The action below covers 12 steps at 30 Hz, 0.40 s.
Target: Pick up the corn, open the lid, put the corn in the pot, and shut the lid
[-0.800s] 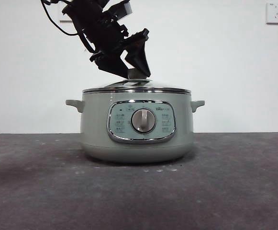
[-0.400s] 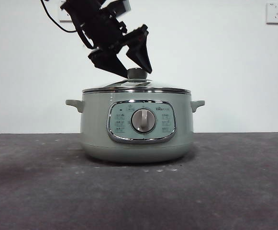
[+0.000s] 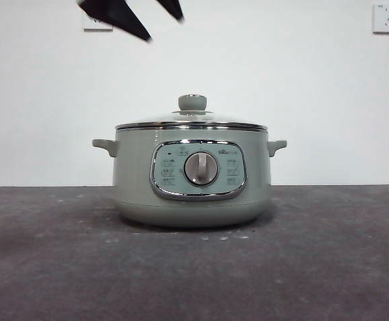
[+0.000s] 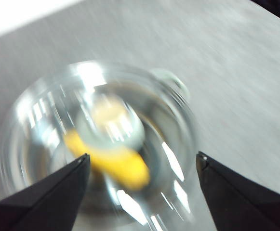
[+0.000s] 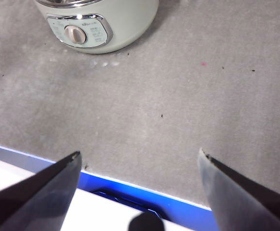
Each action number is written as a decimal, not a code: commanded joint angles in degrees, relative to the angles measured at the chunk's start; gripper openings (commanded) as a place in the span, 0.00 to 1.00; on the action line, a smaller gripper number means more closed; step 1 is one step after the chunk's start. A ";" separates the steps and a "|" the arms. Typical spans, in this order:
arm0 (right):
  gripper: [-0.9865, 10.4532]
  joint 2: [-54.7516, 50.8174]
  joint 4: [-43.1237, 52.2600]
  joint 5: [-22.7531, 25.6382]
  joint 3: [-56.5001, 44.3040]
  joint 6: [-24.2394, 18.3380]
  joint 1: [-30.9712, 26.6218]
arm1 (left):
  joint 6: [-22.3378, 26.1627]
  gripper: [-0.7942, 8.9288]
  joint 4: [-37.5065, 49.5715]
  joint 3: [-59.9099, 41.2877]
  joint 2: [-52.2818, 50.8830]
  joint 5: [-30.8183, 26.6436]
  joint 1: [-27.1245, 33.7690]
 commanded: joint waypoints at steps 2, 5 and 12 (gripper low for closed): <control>0.44 -0.13 -1.49 0.22 -0.52 -0.42 0.07 | -0.79 0.47 -7.45 -0.04 -5.46 0.42 -0.52; 0.44 -0.13 -1.49 0.22 -0.52 -0.42 0.07 | -0.81 0.47 -12.28 -0.02 -9.68 0.42 -0.59; 0.44 -0.13 -1.49 0.20 -0.52 -0.39 0.07 | -0.79 0.47 -19.15 -0.04 -16.00 0.39 -0.59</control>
